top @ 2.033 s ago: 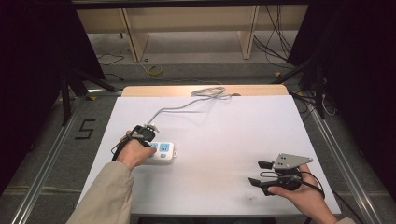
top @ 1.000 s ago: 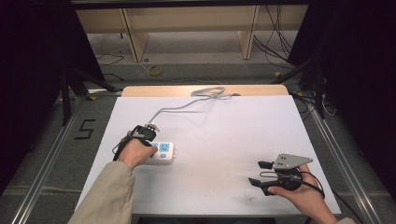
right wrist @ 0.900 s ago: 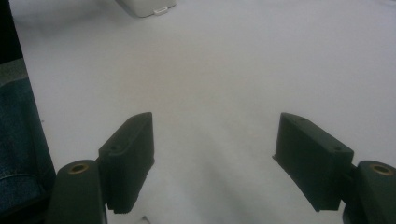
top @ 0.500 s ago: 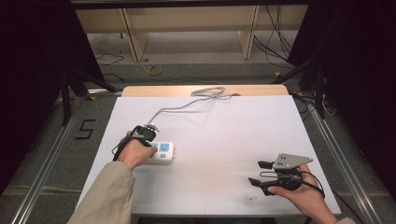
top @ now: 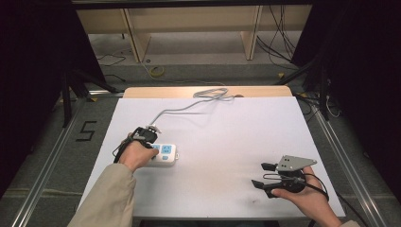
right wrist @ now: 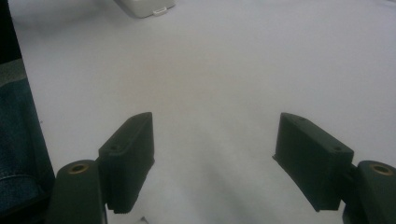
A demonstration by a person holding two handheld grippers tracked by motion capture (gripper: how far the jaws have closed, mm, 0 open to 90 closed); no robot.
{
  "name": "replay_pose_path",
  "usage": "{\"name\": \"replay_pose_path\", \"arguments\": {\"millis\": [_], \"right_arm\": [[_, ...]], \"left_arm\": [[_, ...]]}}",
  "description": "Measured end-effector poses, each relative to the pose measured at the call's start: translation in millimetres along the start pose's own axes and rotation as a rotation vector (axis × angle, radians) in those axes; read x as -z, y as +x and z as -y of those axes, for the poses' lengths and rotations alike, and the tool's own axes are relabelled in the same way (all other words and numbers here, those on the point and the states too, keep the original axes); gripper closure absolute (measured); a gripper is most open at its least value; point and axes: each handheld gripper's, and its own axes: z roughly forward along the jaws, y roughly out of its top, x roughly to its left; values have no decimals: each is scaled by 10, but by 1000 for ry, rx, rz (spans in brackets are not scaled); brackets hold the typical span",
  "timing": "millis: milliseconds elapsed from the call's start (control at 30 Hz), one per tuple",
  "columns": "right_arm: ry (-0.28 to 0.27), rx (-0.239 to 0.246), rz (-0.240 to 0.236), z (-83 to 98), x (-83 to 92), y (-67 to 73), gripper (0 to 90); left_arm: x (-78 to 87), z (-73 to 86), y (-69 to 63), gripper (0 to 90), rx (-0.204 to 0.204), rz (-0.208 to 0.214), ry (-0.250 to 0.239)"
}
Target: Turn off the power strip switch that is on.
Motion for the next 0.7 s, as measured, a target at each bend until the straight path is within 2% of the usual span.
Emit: {"name": "replay_pose_path", "arguments": {"millis": [300,700], "right_arm": [[-1,0,1,-1,-2,-1,287],[-3,1,1,-3,-3,-1,287]], "left_arm": [[2,1,0,900,-13,-1,-1],[29,2,2,900,-6,-2,-22]]}}
